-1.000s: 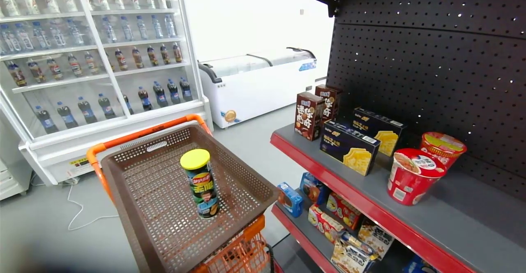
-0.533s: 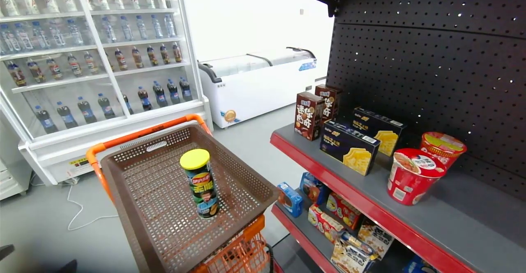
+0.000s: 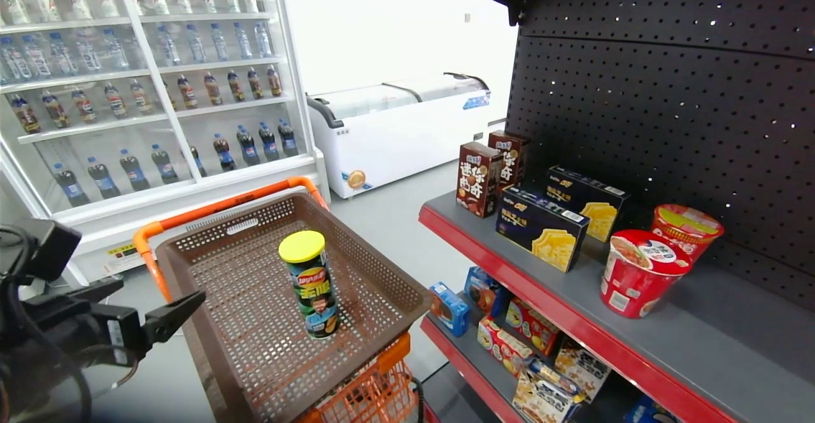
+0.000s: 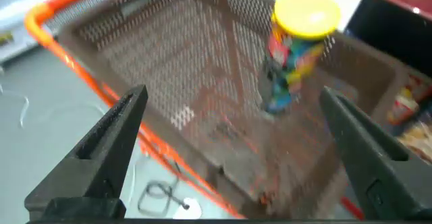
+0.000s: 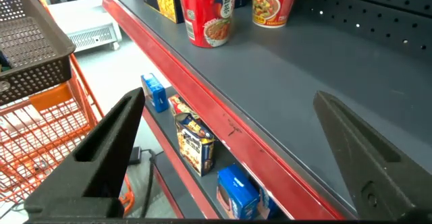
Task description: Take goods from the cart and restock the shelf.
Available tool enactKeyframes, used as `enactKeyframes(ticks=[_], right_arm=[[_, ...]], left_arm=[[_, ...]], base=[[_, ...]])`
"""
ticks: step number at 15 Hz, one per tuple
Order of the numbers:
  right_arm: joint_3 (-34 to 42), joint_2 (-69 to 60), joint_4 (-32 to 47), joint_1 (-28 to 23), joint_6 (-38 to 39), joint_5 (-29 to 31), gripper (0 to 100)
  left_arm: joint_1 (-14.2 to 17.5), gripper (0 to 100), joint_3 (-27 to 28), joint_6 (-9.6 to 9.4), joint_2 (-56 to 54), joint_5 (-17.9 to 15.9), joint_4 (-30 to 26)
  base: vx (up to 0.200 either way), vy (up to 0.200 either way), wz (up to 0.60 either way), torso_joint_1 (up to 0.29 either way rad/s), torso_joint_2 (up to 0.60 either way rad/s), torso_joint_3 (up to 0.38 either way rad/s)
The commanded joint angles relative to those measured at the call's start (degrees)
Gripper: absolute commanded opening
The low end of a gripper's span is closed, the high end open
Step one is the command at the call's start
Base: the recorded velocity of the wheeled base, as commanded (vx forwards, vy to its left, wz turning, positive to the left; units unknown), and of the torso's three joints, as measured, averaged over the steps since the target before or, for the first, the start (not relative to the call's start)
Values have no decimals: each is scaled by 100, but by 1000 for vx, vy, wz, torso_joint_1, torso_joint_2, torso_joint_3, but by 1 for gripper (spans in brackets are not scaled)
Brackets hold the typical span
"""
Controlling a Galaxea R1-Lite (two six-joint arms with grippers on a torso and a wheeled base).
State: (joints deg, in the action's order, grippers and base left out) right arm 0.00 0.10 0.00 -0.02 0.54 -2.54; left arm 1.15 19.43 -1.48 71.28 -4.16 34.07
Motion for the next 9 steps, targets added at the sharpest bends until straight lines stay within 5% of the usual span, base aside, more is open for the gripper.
enactKeyframes(ticks=[1,2,4,9], right_arm=[[0,-1,0,2,-1,-1,100],[0,-1,0,2,-1,-1,100],[0,-1,0,2,-1,-1,100],[0,-1,0,2,-1,-1,100]], left_arm=[[-123,100,-256,-336,1890,-24,1752],[-308,100,-458,-512,2171,-112,2332],[-642,100,-722,-503,2584,-208,2886],[-862,100,-625,-169,3428,-340,3624]], base=[[0,0,0,0,0,0],[0,0,0,0,0,0],[0,0,0,0,0,0],[0,0,0,0,0,0]])
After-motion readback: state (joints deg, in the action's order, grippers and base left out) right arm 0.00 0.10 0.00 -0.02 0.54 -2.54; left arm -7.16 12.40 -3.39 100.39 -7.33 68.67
